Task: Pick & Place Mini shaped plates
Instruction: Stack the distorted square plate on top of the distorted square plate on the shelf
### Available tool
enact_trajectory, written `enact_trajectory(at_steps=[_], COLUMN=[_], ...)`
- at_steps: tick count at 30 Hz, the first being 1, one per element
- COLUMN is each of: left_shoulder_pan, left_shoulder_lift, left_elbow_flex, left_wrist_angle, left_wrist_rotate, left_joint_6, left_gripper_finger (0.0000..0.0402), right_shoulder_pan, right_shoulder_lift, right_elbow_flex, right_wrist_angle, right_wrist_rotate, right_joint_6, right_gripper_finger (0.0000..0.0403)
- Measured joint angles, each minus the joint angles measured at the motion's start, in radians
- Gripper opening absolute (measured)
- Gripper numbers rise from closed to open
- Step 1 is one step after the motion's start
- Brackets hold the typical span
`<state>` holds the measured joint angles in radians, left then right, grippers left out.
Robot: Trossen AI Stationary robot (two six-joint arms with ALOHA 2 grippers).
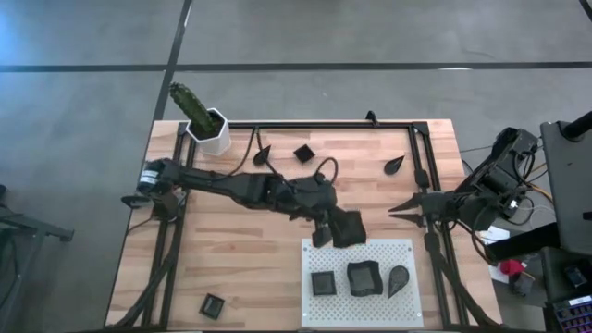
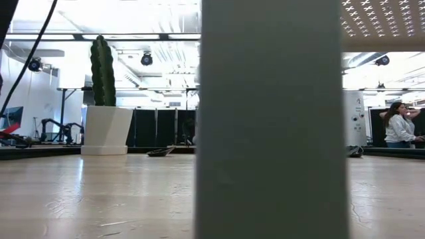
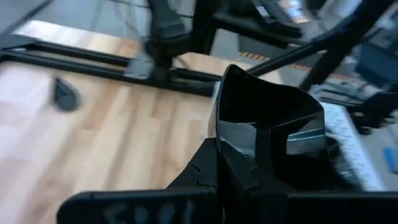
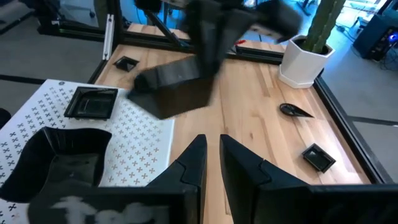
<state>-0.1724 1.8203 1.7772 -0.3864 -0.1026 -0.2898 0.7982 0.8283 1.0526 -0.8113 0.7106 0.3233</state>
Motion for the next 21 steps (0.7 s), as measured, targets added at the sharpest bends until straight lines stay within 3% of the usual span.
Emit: enact_trajectory(at_steps=[11, 21], left_shoulder_pan=[-0.060, -0.104], left_shoulder_lift=[0.111, 0.208], left_elbow_flex=[0.029, 0.118], left_wrist_angle=[0.162, 0.153], left_wrist_rotate=[0.100, 0.144], left_joint_6=[-0.106, -0.131], left_gripper_finger=[0.0000, 0.0000], right_shoulder_pan=[0.000, 0.000], right_shoulder_lift=[-0.003, -0.003], right_elbow_flex=[-0.001, -0.001], right_wrist_angle=[-0.001, 0.000], right_wrist_rotate=[0.003, 0.008], right_joint_6=[-0.018, -0.018], right_gripper_finger=[0.0043, 0.0043])
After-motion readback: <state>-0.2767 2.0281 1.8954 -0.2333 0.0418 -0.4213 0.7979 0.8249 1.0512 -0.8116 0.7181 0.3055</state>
